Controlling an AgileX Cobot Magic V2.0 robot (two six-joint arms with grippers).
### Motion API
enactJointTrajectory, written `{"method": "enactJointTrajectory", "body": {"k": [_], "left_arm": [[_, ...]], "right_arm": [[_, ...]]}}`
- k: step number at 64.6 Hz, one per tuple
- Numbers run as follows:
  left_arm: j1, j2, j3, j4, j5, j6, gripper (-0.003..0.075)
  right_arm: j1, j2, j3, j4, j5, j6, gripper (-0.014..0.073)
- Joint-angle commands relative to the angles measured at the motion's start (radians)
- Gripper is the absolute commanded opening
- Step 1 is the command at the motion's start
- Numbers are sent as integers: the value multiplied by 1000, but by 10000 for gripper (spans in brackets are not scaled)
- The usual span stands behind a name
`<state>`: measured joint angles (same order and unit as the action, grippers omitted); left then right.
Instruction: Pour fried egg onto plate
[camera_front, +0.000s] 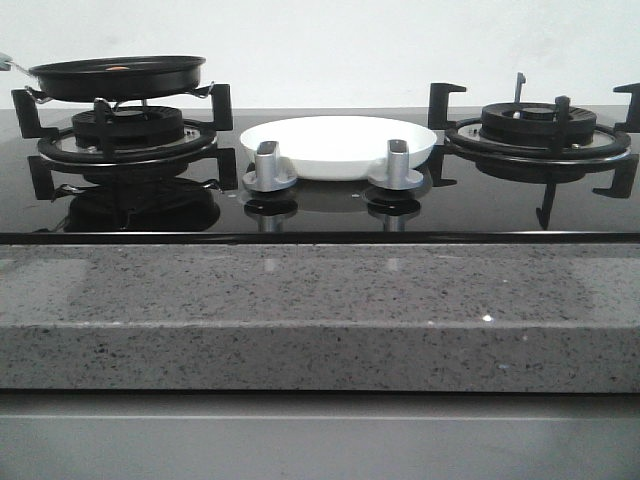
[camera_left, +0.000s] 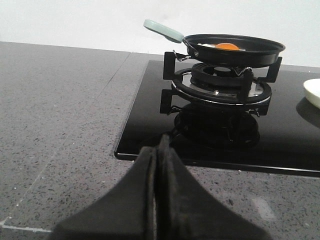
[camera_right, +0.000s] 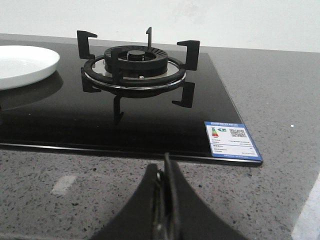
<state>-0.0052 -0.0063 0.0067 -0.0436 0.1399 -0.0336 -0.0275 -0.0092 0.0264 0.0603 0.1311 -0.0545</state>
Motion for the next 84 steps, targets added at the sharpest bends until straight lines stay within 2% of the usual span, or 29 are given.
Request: {"method": "enactJointTrajectory", "body": {"k": [1, 28, 44, 56, 66, 76, 84], "left_arm": [[0, -17, 6, -9, -86, -10, -19], [0, -17, 6, -9, -117, -10, -19], [0, -17, -15, -10, -197, -10, -20], [0, 5, -181, -10, -25, -10, -20], [0, 130, -359, -4, 100, -10, -20], [0, 289, -474, -4, 131, -10, -19], [0, 352, -508, -4, 124, -10, -19]], "right_arm": [[-8, -20, -4, -12, -76, -9, -57], [-8, -20, -4, -12, -78, -9, -57], [-8, -20, -21, -11, -104, -9, -57], [-8, -10, -192, -12, 48, -9, -57], [-8, 90, -365, -12, 179, -9, -57], [-8, 232, -487, -12, 222, -9, -57], [-8, 288, -532, -12, 223, -9, -57]]}}
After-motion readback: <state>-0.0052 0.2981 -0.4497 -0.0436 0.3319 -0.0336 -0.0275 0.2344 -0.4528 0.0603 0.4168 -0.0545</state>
